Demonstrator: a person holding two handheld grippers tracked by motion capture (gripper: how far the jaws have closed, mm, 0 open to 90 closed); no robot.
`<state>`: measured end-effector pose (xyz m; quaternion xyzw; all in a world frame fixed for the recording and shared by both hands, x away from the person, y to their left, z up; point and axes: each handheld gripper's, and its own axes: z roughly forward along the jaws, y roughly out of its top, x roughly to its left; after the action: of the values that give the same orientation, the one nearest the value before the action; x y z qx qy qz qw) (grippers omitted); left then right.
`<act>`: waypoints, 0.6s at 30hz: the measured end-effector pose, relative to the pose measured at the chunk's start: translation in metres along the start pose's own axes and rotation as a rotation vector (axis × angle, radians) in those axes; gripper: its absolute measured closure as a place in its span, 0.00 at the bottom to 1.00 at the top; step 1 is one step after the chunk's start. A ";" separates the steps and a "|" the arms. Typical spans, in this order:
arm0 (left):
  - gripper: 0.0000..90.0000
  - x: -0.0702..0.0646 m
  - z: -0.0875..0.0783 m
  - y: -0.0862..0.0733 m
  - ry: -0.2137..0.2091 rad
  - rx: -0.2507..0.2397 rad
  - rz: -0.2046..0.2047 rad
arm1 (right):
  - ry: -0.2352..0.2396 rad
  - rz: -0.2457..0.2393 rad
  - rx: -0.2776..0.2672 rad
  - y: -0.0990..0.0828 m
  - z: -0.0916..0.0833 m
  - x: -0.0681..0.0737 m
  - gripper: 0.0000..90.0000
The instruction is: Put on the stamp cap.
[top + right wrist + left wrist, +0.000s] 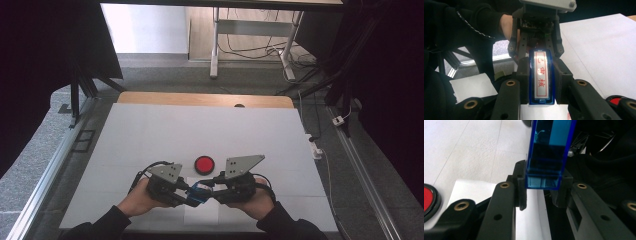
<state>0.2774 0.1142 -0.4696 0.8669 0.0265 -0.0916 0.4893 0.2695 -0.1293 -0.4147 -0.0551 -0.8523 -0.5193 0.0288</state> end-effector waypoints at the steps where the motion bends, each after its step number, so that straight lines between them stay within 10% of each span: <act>1: 0.76 0.000 0.000 0.000 0.001 0.000 0.004 | 0.001 -0.001 0.002 0.000 0.001 0.000 0.79; 18: 0.77 -0.003 -0.005 0.001 0.014 -0.044 0.070 | 0.038 0.049 -0.056 -0.003 -0.001 -0.004 0.79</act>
<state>0.2751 0.1179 -0.4659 0.8569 0.0018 -0.0677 0.5110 0.2726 -0.1318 -0.4173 -0.0671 -0.8352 -0.5430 0.0561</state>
